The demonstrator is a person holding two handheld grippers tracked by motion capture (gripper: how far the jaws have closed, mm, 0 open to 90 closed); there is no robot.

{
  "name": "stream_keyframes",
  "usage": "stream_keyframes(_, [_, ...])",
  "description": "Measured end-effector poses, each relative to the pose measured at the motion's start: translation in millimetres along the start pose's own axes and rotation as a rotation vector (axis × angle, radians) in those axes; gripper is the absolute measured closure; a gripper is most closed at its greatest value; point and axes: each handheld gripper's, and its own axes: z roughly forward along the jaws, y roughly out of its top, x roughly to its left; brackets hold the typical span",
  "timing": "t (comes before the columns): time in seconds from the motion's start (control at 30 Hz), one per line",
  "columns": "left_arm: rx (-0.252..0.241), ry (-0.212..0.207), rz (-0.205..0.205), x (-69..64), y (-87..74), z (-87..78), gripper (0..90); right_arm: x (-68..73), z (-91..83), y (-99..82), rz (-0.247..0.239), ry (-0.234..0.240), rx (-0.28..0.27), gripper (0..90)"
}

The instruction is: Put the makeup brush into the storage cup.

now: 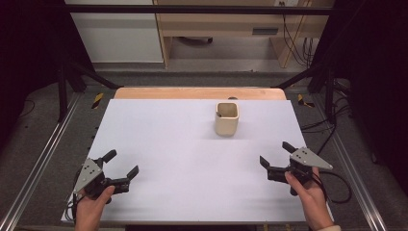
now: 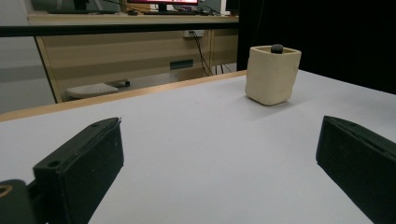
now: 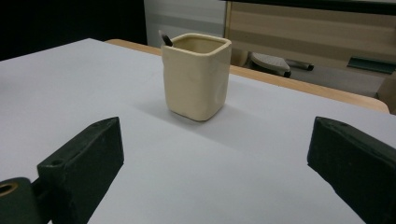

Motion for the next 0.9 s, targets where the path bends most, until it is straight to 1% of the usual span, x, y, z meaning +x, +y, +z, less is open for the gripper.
stream_keyframes(0.3, [-0.003, -0.012, 0.006, -1.0, 0.9, -0.8, 0.4, 5.4, -1.1, -8.8, -0.04, 0.034, -0.021, 4.9])
stream_keyframes(0.4, [-0.008, -0.016, 0.001, -1.1, 1.4, -1.7, 0.4, 6.9, -1.0, -10.9, -0.047, 0.033, -0.03, 5.0])
stream_keyframes(0.53, [-0.022, -0.013, 0.01, -1.4, 2.8, -3.9, 0.4, 7.4, -0.5, -14.4, -0.038, 0.033, -0.055, 5.0])
stream_keyframes(0.6, [-0.039, -0.01, 0.008, -2.0, 4.4, -5.7, 0.4, 8.0, 0.0, -16.0, -0.03, 0.037, -0.068, 4.9])
stream_keyframes(0.67, [-0.046, -0.005, 0.008, -1.7, 5.5, -7.6, 0.4, 9.1, 0.9, -17.6, -0.027, 0.044, -0.082, 4.5])
stream_keyframes(0.77, [-0.058, 0.0, 0.004, -0.7, 6.8, -10.0, 0.4, 10.9, 2.8, -20.0, -0.011, 0.051, -0.105, 4.4])
stream_keyframes(0.8, [-0.062, 0.0, 0.004, -0.4, 7.2, -10.8, 0.4, 12.0, 3.8, -20.8, -0.003, 0.052, -0.105, 4.3])
stream_keyframes(0.9, [-0.07, -0.002, 0.006, 0.6, 8.7, -13.1, 0.4, 14.2, 5.8, -22.0, -0.018, 0.061, -0.11, 4.2])
